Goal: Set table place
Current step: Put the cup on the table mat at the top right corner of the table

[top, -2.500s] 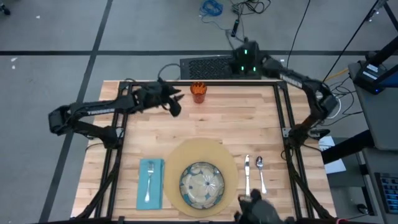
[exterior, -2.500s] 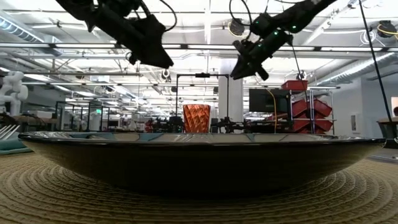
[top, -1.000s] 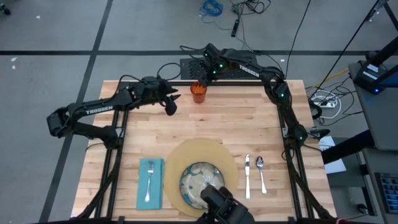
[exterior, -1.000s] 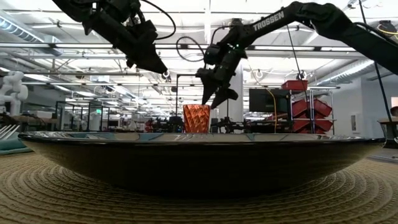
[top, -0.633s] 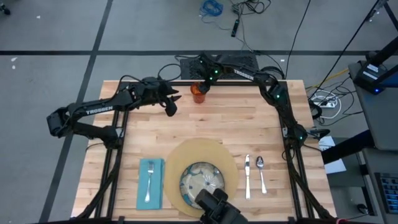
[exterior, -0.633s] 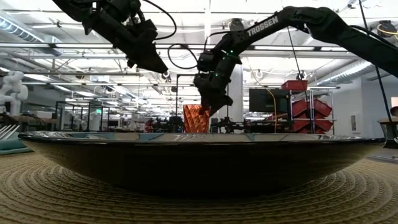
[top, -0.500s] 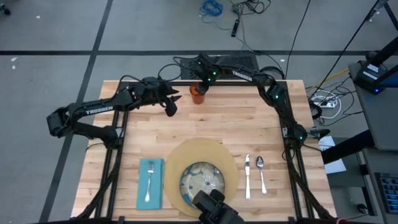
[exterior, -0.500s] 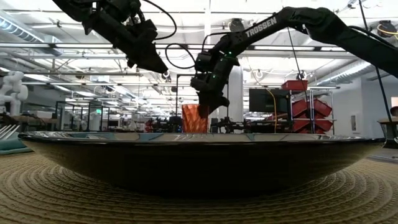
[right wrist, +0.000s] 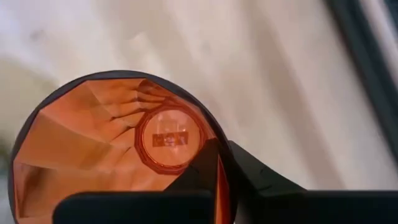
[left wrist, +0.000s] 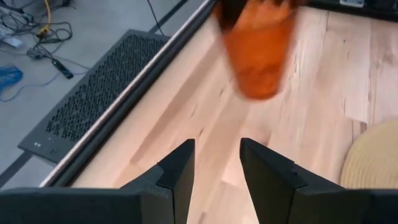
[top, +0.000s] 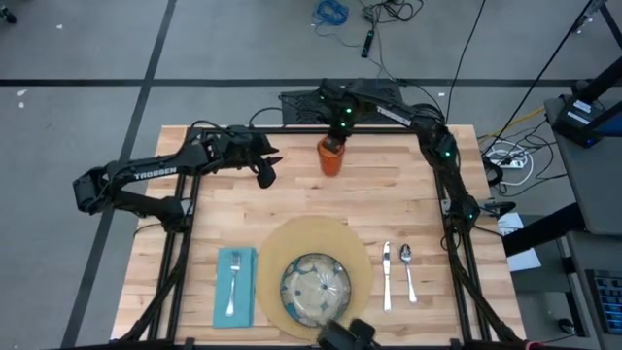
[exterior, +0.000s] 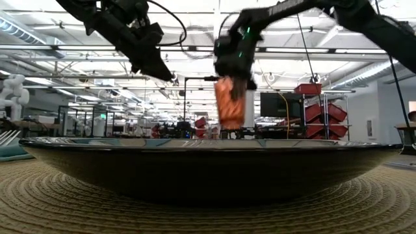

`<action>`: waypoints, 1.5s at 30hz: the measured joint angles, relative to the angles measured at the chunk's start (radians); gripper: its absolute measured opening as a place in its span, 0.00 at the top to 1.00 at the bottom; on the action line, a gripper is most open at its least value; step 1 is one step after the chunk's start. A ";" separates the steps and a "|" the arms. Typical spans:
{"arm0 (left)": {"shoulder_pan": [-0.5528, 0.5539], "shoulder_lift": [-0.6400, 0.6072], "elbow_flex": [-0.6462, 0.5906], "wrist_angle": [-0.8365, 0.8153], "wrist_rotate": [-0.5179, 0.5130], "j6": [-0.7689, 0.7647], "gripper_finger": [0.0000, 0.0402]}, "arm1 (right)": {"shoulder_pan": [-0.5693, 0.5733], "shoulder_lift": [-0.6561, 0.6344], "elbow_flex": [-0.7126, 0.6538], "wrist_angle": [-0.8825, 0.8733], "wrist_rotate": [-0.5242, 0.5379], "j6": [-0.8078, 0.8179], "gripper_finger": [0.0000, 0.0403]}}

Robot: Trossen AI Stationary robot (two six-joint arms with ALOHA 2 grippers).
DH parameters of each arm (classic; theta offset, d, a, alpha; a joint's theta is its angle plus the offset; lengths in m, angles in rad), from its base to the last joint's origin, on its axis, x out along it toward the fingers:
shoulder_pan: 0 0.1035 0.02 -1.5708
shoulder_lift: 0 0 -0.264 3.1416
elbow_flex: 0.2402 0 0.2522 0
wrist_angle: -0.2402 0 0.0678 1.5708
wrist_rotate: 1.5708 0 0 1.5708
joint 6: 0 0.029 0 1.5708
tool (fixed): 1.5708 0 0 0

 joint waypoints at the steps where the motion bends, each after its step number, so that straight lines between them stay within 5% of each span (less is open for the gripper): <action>1: -0.003 0.000 -0.003 -0.001 0.000 0.000 0.71 | 0.011 -0.027 0.000 -0.036 -0.008 -0.001 0.99; 9: -0.064 -0.019 -0.075 0.048 0.000 -0.003 0.71 | 0.135 -0.268 -0.136 -0.108 0.028 0.073 1.00; 18: -0.118 -0.155 -0.184 0.145 -0.001 -0.053 0.71 | 0.313 -0.629 -0.732 0.195 0.116 0.325 1.00; 25: -0.128 -0.174 -0.191 0.154 -0.003 -0.101 0.71 | 0.410 -0.732 -1.025 0.411 0.190 0.428 1.00; 45: -0.196 -0.173 -0.191 0.189 -0.033 -0.159 0.71 | 0.398 -0.728 -1.133 0.516 0.239 0.419 0.95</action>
